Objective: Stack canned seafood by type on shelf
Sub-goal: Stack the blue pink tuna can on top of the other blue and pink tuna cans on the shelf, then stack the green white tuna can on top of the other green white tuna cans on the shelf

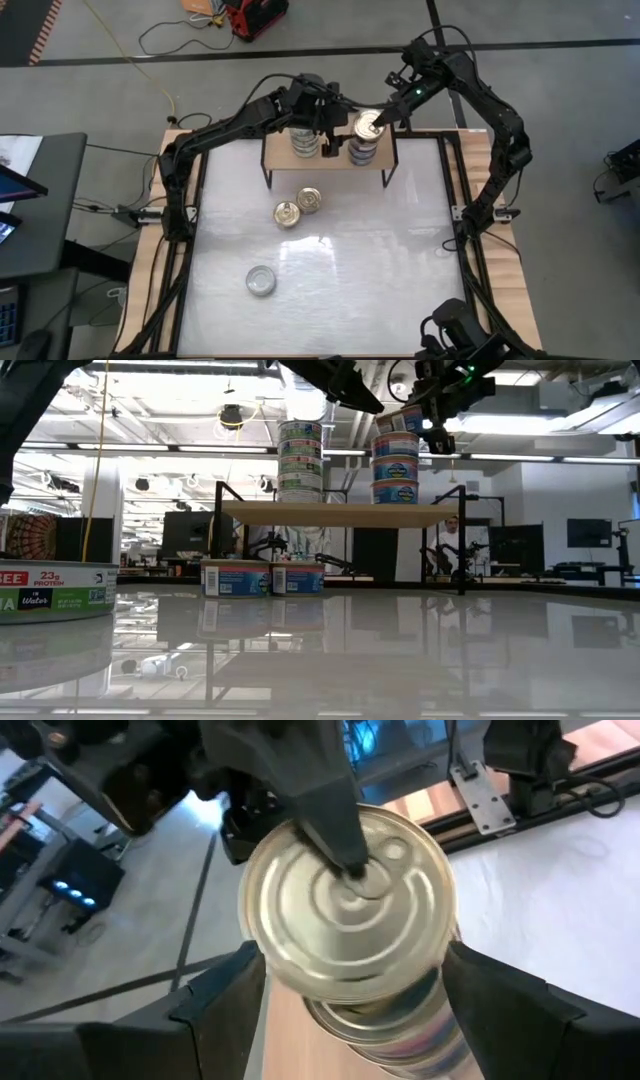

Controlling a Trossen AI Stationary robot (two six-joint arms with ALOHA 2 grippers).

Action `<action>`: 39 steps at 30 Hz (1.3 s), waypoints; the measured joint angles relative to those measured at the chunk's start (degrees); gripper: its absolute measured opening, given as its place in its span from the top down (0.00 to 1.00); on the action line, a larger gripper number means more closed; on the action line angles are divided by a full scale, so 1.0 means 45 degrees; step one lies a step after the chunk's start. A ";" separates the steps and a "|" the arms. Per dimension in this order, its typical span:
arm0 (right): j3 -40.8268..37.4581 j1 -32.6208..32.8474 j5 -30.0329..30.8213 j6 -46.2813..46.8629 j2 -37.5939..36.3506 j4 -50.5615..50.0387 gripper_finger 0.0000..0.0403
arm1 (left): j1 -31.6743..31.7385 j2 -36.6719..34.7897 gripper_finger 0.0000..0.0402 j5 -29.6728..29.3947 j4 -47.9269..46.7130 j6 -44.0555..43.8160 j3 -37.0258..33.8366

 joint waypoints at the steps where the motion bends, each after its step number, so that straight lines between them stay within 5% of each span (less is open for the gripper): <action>1: 0.0038 -0.0003 0.0006 0.0054 0.0000 -0.0037 0.31 | 0.0000 0.0000 0.27 0.0112 -0.0065 0.0000 0.0000; 10: 0.0957 0.0159 0.0056 0.0124 0.0000 -0.0575 0.19 | 0.0000 0.0000 0.27 0.0493 -0.0139 -0.0007 -0.0002; 39: 0.0976 0.0245 0.2176 0.0029 0.0000 -0.1617 0.18 | -0.0119 -0.0118 0.27 0.0004 -0.0516 0.0193 -0.0034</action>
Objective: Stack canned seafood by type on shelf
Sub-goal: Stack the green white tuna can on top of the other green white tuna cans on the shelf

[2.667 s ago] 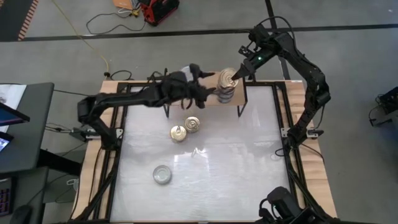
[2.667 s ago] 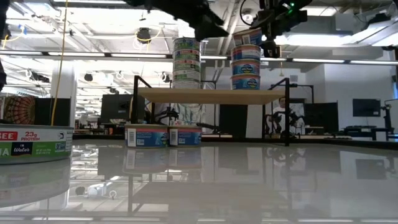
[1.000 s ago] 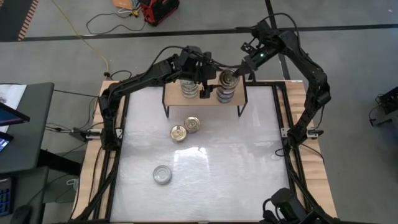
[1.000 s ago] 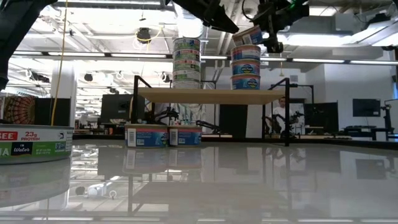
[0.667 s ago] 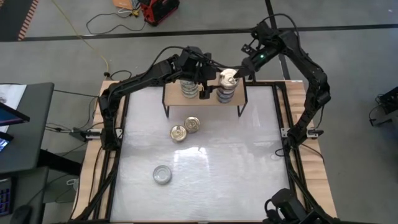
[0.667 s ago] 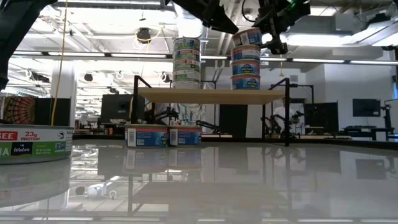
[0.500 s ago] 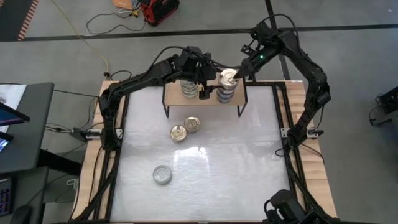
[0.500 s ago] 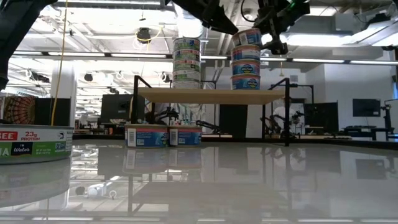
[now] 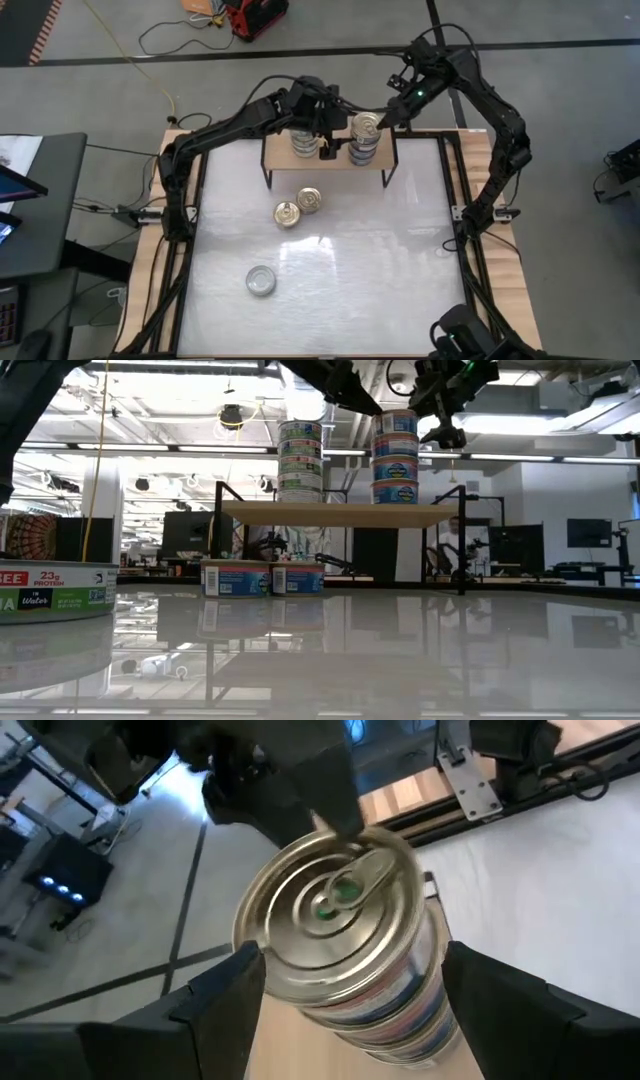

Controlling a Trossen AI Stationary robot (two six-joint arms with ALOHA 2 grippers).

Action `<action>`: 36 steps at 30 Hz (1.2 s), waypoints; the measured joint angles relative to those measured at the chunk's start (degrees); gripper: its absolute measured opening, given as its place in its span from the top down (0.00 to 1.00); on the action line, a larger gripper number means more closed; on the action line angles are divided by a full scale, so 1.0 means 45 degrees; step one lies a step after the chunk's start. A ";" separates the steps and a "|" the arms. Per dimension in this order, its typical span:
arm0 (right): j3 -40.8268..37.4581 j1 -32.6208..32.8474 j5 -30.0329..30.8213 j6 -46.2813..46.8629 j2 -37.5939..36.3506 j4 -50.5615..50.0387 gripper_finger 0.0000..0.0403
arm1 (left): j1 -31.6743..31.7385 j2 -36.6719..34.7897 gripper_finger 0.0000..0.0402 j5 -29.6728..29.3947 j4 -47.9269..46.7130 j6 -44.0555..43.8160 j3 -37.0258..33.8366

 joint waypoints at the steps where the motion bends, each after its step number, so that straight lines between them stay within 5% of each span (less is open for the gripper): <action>1: 0.0000 -0.0079 -0.0002 -0.0016 -0.0002 -0.0086 0.18 | -0.0066 -0.0078 0.27 0.0000 0.0001 0.0060 -0.0005; 7: 0.0000 -0.0439 0.1112 -0.0231 -0.0431 -0.0656 0.18 | -0.0665 -0.0867 0.27 -0.0927 -0.0011 0.0710 0.0004; 15: 0.0000 0.0870 0.3912 -0.0245 -0.1882 -0.0736 0.18 | -0.1532 -0.1213 0.27 -0.0356 -0.1668 -0.0456 0.0019; 21: 0.0000 0.3540 0.7306 0.0129 -0.3178 -0.1055 0.18 | -0.2734 -0.1113 0.28 0.0141 -0.2915 -0.1602 -0.0326; 25: -0.0425 0.5776 0.9508 0.1004 -0.4248 -0.0218 0.18 | -0.3816 -0.1609 0.31 -0.0892 -0.2686 -0.1813 -0.1287; 36: -0.5849 1.0291 1.2120 0.3633 -0.7135 0.4345 0.18 | -0.6573 -0.3543 0.36 -0.3192 -0.2520 -0.4337 -0.4936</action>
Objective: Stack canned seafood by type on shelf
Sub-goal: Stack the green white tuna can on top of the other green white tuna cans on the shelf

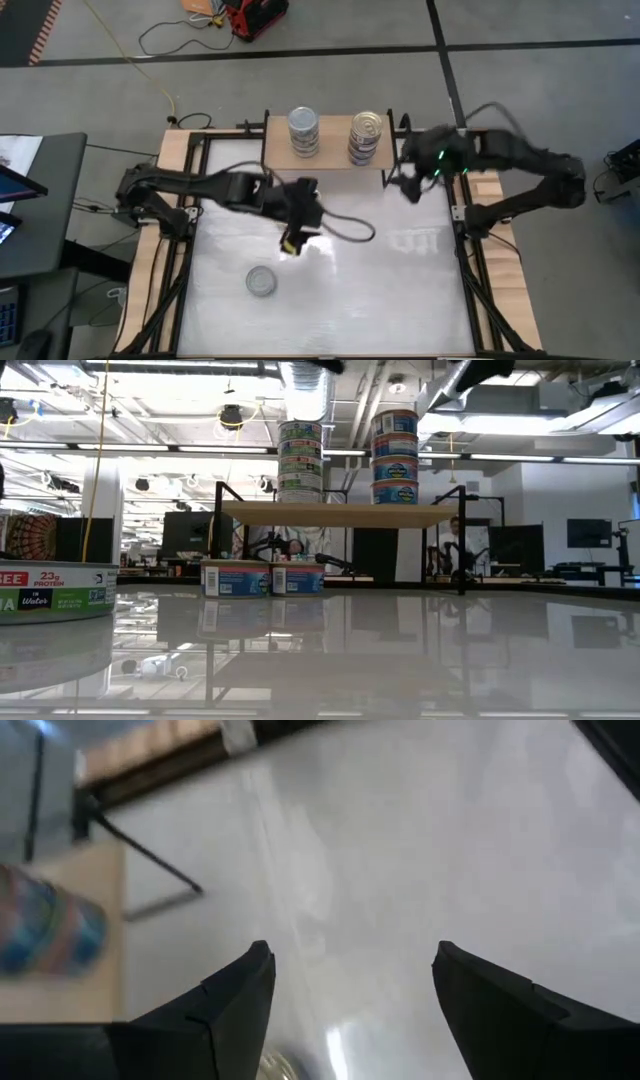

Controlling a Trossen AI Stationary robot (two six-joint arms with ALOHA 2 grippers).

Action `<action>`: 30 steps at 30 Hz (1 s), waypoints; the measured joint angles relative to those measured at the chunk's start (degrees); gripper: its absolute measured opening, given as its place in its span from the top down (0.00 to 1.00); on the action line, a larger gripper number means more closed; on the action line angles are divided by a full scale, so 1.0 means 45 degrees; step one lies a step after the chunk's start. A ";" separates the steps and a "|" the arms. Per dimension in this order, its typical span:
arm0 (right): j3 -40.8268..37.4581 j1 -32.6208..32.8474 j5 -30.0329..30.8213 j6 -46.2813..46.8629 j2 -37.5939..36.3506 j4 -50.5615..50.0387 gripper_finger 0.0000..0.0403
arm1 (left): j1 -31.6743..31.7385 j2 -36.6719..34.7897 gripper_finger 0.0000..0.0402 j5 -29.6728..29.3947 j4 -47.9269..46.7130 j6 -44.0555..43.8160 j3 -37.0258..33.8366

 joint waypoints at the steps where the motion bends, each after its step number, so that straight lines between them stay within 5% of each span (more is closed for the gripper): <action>1: -0.0730 0.0423 0.0344 0.0163 -0.0158 0.0709 0.18 | -0.0226 -0.0191 0.36 -0.0201 -0.0043 -0.0287 -0.0422; 13: -0.7037 0.3357 0.1098 -0.0181 0.0472 0.9531 0.18 | -0.1162 -0.1549 0.36 -0.2078 0.0219 -0.4947 -0.5337; 20: -0.8075 0.3907 0.1172 -0.0027 0.2341 1.1793 0.18 | -0.1570 -0.1525 0.36 -0.2091 0.0594 -0.7013 -0.6721; 30: -0.8280 0.5706 0.3107 -0.1006 0.4456 1.5002 0.18 | -0.5082 -0.1493 0.36 -0.3412 0.1116 -1.1062 -0.6887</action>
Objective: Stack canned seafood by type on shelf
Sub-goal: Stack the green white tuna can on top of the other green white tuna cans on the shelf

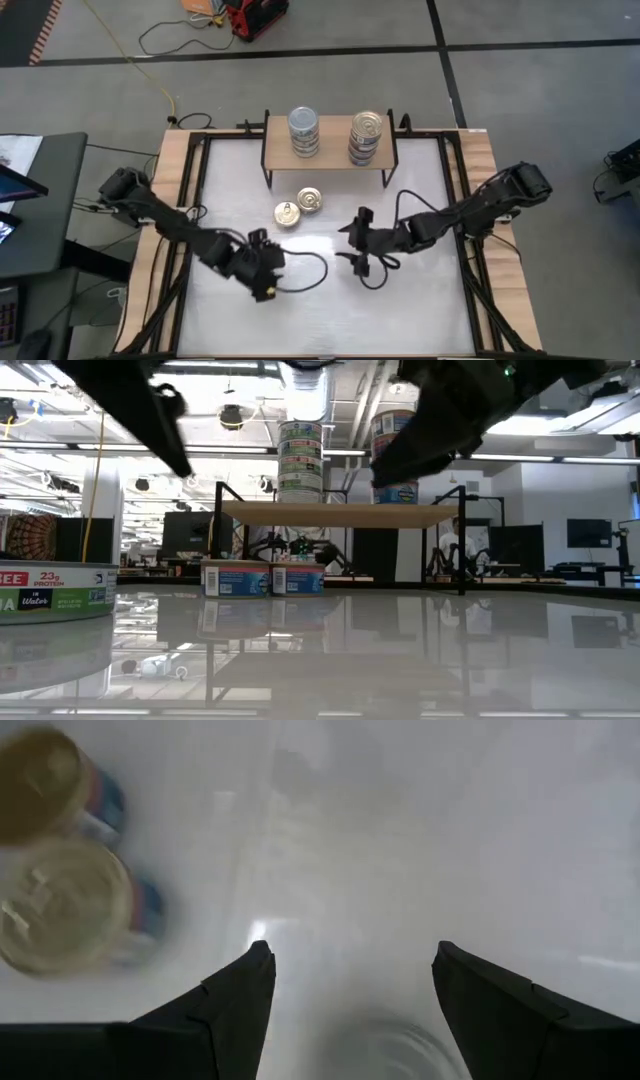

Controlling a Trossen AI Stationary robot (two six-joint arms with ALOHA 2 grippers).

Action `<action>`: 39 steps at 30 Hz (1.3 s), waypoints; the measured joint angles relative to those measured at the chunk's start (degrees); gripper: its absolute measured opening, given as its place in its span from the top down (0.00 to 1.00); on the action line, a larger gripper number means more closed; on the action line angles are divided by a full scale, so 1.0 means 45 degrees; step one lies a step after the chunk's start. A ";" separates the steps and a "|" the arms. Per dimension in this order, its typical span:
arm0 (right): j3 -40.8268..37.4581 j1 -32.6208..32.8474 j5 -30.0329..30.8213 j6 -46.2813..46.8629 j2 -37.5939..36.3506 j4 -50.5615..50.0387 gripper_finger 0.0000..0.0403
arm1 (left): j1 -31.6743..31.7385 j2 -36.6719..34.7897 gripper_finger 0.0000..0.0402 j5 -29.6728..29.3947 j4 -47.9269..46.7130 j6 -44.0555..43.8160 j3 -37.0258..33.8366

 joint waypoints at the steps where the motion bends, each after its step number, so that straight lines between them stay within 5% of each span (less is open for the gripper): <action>1: 0.0010 0.0077 0.0032 -0.0231 0.0000 0.0256 0.18 | -0.0232 -0.0008 0.36 -0.0005 -0.0053 -0.0544 0.0000; 9: 0.0029 0.0357 0.0335 -0.0519 -0.0059 0.1021 0.18 | -0.2096 -0.0005 0.36 0.0905 -0.1343 -0.3679 0.0000; 26: 0.0024 0.0695 0.0316 -0.1206 0.0659 0.2354 0.18 | -0.3476 0.0005 0.36 -0.0338 -0.1470 -0.6029 -0.2438; 39: 0.0019 0.0783 0.0305 -0.1207 0.0678 0.2756 0.18 | -0.2209 -0.0024 0.36 -0.2036 0.2955 -0.3985 -0.4673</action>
